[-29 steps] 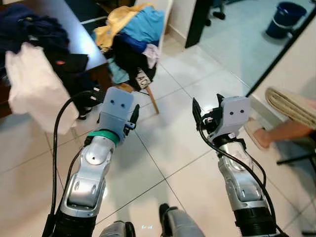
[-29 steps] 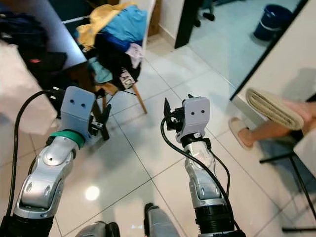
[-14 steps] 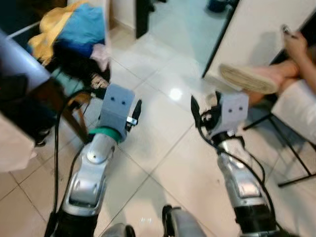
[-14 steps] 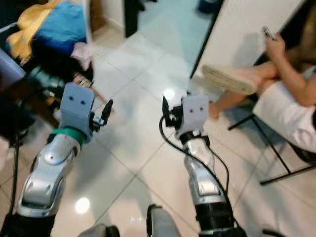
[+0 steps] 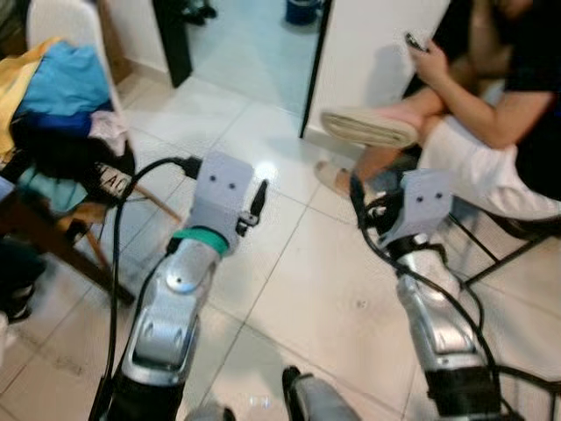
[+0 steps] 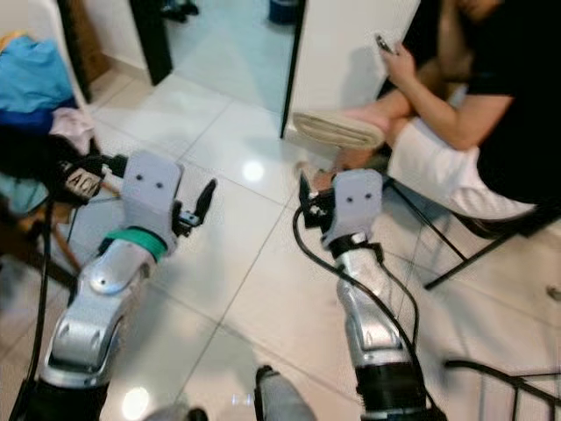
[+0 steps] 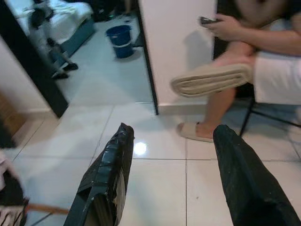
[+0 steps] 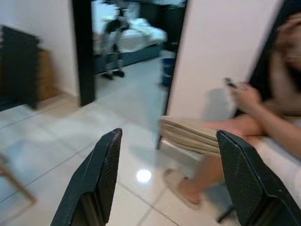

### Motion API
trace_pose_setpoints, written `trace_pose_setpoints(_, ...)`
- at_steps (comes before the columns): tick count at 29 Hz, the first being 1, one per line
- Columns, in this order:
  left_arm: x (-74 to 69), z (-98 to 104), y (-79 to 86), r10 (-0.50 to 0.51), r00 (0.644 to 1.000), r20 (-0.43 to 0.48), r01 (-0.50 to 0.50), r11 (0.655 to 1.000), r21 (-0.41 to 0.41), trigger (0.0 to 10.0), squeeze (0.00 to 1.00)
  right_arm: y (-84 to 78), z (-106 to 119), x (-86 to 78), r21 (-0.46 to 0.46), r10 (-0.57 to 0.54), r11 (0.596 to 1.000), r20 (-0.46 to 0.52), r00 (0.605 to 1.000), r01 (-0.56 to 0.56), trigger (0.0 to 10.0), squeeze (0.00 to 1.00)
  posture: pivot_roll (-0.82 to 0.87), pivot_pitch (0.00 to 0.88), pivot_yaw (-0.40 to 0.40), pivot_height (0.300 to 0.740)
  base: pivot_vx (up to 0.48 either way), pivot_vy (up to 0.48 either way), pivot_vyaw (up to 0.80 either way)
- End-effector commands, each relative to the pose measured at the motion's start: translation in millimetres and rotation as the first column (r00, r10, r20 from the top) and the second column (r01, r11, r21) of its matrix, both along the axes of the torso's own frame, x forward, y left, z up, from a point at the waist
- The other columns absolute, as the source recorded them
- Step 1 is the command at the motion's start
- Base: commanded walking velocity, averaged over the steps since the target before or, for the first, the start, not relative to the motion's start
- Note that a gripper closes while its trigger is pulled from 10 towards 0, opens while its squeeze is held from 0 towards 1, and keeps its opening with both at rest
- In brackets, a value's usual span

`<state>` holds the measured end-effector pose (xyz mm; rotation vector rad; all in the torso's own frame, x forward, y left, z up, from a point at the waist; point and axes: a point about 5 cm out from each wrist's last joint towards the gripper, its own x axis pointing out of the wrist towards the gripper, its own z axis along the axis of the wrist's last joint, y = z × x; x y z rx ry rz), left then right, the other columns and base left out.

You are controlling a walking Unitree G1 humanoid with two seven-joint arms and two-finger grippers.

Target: Hang hanger

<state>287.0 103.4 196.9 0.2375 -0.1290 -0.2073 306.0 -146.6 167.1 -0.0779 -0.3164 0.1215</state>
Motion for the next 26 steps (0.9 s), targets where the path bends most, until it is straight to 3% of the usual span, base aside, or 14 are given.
trace_pose_setpoints(1, -1.7, -5.5, 2.9, 0.002, 1.000, -0.020, -0.002, 1.000, 0.003, 10.0, 0.00, 2.6, -8.1, -3.4, 0.007, 0.002, 1.000, -0.029, 1.000, -0.002, 10.0, 0.00, -0.02, 0.132, 0.058, 0.740, 0.000, 0.000, -0.80)
trace_pose_setpoints(14, 0.3, -3.3, 1.9, -0.020, 1.000, -0.019, 0.020, 1.000, 0.016, 10.0, 0.00, 1.0, -4.4, -5.0, 0.010, -0.012, 1.000, -0.016, 1.000, 0.012, 10.0, 0.00, -0.02, 0.141, 0.076, 0.740, 0.000, 0.000, -0.80)
trace_pose_setpoints(19, -1.6, -6.4, 0.7, -0.041, 0.997, -0.064, 0.041, 0.999, 0.005, 10.0, 0.00, 2.1, -2.6, -5.3, 0.016, -0.015, 1.000, -0.007, 1.000, 0.016, 10.0, 0.00, -0.02, 0.139, 0.082, 0.740, 0.000, 0.000, -0.80)
trace_pose_setpoints(26, -1.1, -4.7, -0.2, -0.052, 0.998, -0.040, 0.053, 0.998, 0.034, 10.0, 0.00, 2.8, -1.1, -5.6, 0.019, -0.017, 1.000, -0.002, 1.000, 0.017, 10.0, 0.00, -0.02, 0.143, 0.088, 0.740, 0.000, 0.000, -0.80)
